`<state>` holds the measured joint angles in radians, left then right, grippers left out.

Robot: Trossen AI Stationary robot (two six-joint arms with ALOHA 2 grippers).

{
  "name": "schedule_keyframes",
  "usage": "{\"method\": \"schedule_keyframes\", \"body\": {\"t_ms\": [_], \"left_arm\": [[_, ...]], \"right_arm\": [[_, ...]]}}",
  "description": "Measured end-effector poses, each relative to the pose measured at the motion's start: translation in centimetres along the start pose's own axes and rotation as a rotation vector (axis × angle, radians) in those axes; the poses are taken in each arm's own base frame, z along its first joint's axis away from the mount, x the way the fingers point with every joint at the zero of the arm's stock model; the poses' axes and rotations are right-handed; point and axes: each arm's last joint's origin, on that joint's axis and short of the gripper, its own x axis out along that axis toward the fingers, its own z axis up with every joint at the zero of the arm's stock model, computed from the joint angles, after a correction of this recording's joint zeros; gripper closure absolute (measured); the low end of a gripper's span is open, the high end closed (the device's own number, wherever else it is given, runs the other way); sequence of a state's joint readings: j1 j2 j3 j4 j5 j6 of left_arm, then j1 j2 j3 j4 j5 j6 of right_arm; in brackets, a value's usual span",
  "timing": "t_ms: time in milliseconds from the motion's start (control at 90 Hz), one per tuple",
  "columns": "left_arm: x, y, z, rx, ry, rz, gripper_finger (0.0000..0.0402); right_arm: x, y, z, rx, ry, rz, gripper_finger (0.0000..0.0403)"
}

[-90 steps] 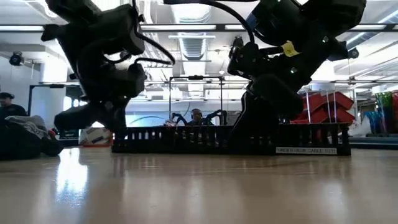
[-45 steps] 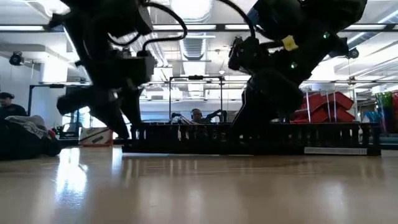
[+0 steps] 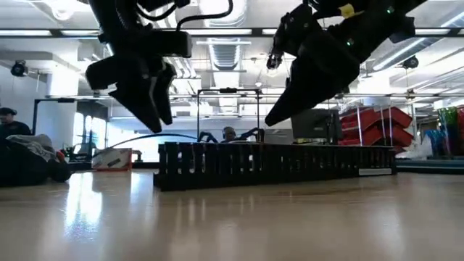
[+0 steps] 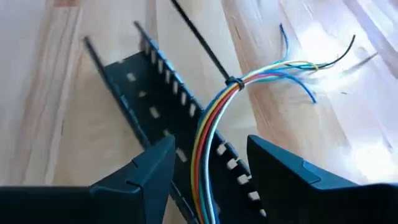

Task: Ziptie cables
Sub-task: Put the zip-tied cables into the black cable duct

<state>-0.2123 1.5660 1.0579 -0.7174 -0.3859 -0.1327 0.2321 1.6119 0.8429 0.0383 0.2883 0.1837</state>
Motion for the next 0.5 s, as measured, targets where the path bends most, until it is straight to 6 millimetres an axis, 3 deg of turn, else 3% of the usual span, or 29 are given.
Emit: {"method": "schedule_keyframes", "body": {"t_ms": [178, 333, 500], "left_arm": [[-0.3, 0.0, 0.8, -0.068, -0.060, -0.026, 0.0133], [-0.4, 0.0, 1.2, -0.130, -0.092, -0.058, 0.0144], [-0.2, -0.6, 0.7, -0.227, -0.049, -0.170, 0.0168]], "right_arm": [[0.0, 0.2, 0.2, 0.037, -0.026, 0.010, 0.0217], [1.5, 0.1, 0.8, 0.122, -0.142, 0.022, 0.0217], [4.0, -2.0, 1.8, 0.290, -0.149, -0.019, 0.0217]]}}
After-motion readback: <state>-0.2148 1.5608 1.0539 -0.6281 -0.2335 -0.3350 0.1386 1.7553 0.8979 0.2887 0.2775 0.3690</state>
